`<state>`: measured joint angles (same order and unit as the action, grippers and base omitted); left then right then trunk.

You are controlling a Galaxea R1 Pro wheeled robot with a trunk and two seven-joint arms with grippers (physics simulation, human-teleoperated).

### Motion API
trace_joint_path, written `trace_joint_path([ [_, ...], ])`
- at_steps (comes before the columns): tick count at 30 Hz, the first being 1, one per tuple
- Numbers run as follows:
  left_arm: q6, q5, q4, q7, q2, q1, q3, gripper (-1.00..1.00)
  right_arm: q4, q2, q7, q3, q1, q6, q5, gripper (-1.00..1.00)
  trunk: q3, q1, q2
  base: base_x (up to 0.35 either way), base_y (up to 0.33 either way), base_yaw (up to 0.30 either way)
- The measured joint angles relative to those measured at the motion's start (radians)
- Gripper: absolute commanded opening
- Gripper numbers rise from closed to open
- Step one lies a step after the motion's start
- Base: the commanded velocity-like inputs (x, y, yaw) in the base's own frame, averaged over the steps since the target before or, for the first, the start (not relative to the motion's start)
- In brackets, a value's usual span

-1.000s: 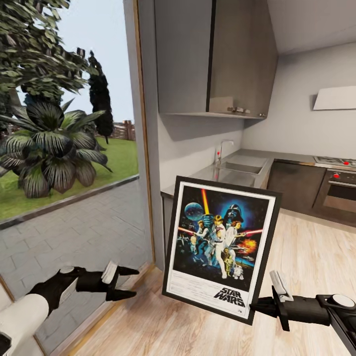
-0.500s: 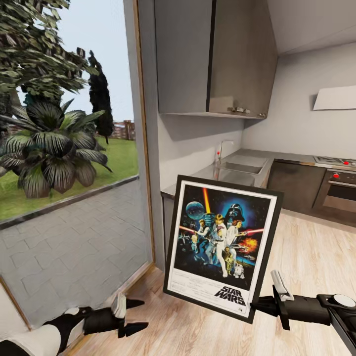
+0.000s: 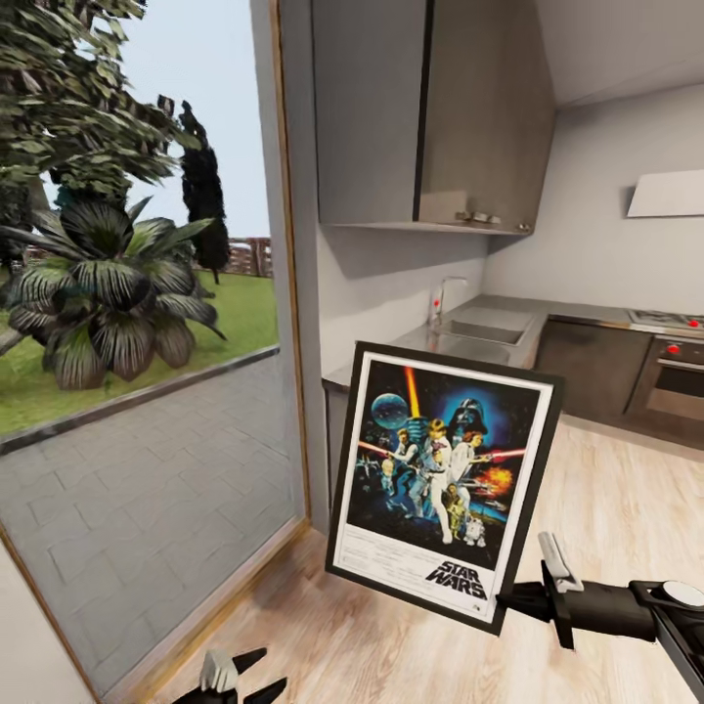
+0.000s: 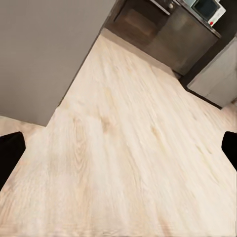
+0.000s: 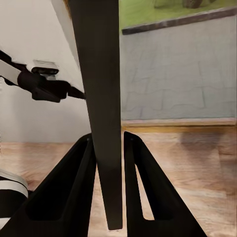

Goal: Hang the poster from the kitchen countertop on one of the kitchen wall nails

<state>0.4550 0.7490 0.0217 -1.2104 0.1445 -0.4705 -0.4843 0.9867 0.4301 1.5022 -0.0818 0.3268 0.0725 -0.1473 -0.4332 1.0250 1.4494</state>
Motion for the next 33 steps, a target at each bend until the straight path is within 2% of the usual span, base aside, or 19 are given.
trace_joint_path([
  [3, 0.0, 0.014, 0.0, 0.0, 0.008, 0.02, 0.006, 1.0, 0.001, -0.001, 0.0, -0.003, 0.0, 0.0, 0.0, -1.0, 0.0, 0.0, 0.0, 0.0, 0.0, 0.259],
  [5, 0.0, 0.061, 0.0, -0.002, 0.027, 0.027, 0.007, 1.0, 0.0, 0.0, 0.0, -0.007, 0.0, 0.001, 0.0, -1.0, 0.0, 0.0, 0.0, 0.0, 0.0, 0.276],
  [9, 0.0, 0.15, 0.0, -0.013, 0.044, 0.036, 0.006, 1.0, -0.003, 0.0, 0.0, -0.023, 0.0, 0.001, 0.0, -1.0, 0.0, 0.0, 0.0, 0.0, 0.0, 0.284],
  [12, -0.003, 0.183, 0.0, -0.028, 0.049, 0.041, 0.004, 1.0, -0.005, -0.004, -0.001, -0.031, 0.0, 0.001, 0.0, -1.0, 0.0, 0.0, 0.0, 0.0, 0.0, 0.289],
  [16, -0.006, 0.199, 0.0, -0.034, 0.051, 0.07, 0.001, 1.0, -0.003, -0.006, 0.0, -0.041, 0.0, 0.004, -0.002, -1.0, 0.0, 0.0, 0.0, 0.0, 0.0, 0.26],
  [20, -0.006, 0.207, 0.0, -0.035, 0.054, 0.144, -0.001, 1.0, -0.008, -0.008, 0.001, -0.101, -0.001, 0.007, -0.005, -1.0, -0.001, 0.0, 0.0, 0.0, 0.0, 0.064],
  [23, -0.006, 0.209, 0.0, -0.034, 0.056, 0.164, 0.003, 1.0, -0.008, -0.008, 0.003, -0.112, -0.001, 0.009, -0.007, -1.0, -0.005, 0.0, 0.0, 0.0, 0.0, 0.01],
  [33, -0.007, 0.211, 0.0, -0.034, 0.071, 0.174, 0.006, 1.0, -0.009, -0.008, 0.001, -0.114, -0.001, 0.01, -0.006, -1.0, -0.021, 0.0, 0.0, 0.0, 0.0, 0.002],
])
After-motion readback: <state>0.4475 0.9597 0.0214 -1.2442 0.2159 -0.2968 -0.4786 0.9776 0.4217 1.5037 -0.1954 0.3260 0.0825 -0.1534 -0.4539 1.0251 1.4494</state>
